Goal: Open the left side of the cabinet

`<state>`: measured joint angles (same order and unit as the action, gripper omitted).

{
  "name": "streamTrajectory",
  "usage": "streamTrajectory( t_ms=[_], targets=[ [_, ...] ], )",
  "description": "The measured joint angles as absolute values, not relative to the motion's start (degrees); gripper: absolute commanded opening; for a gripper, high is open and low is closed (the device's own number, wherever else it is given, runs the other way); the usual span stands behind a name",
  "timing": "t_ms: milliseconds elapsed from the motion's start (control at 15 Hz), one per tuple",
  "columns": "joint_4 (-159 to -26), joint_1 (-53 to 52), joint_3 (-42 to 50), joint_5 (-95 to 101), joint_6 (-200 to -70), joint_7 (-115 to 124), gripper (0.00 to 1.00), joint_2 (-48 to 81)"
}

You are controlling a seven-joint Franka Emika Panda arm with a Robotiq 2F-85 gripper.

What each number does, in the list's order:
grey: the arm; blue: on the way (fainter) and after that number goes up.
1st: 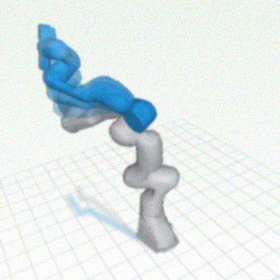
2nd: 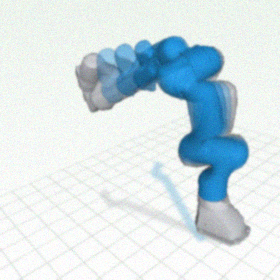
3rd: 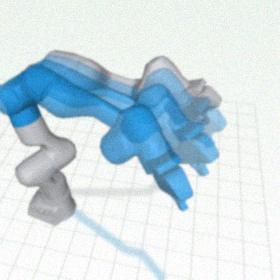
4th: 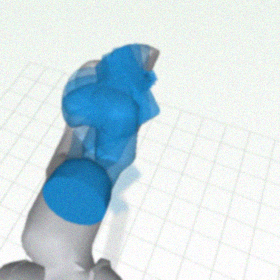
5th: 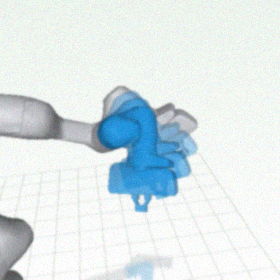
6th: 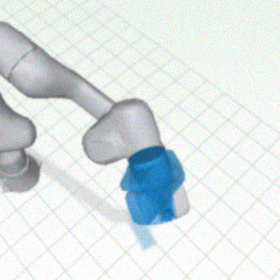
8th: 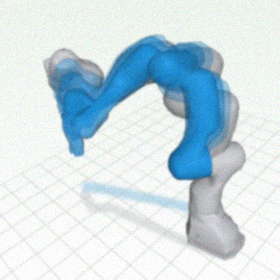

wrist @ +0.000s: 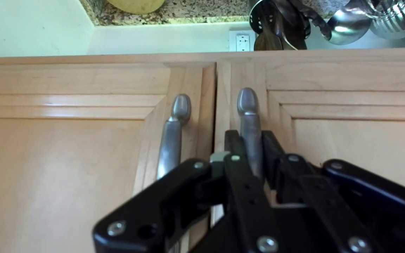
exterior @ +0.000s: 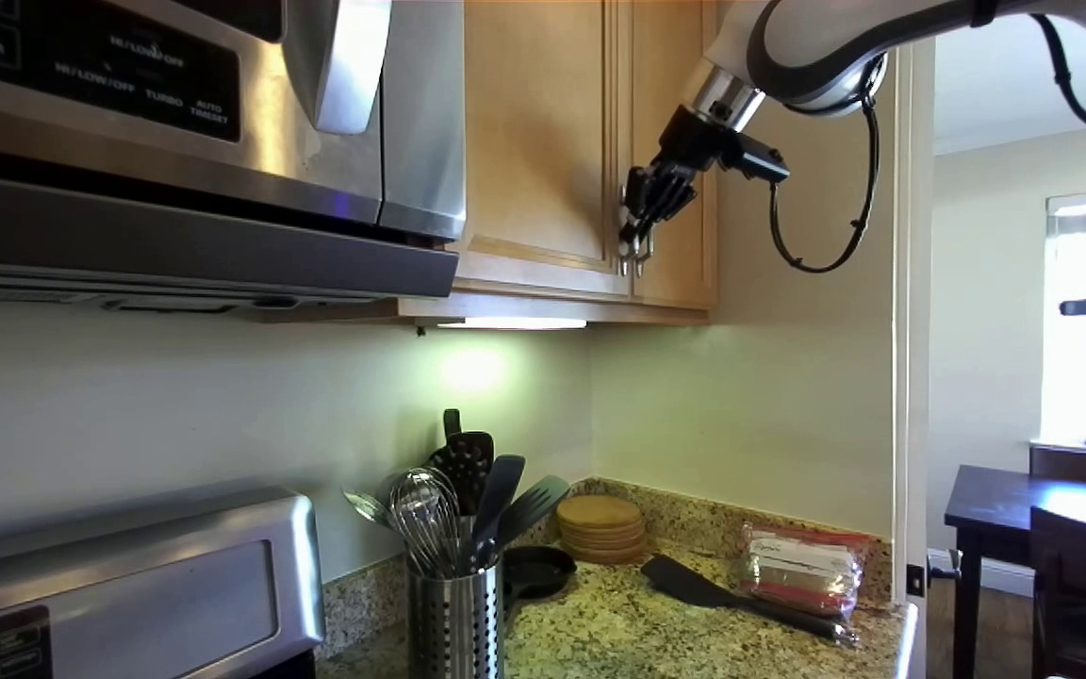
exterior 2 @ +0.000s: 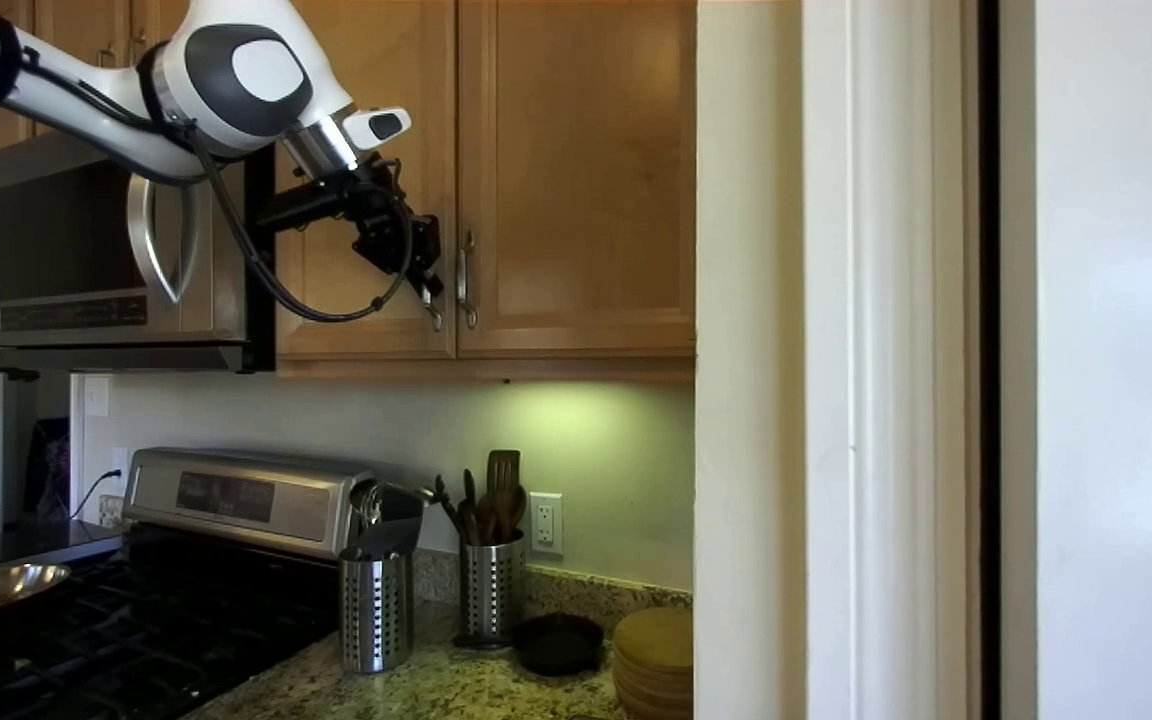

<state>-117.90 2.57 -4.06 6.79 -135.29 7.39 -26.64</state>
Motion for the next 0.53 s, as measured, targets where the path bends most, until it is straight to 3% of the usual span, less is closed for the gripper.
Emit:
streamTrajectory(
  t_ms=[533],
  targets=[
    [-121.64,9.36,-13.91,20.65,-132.70,30.46,0.08,-31.62]
  ],
)
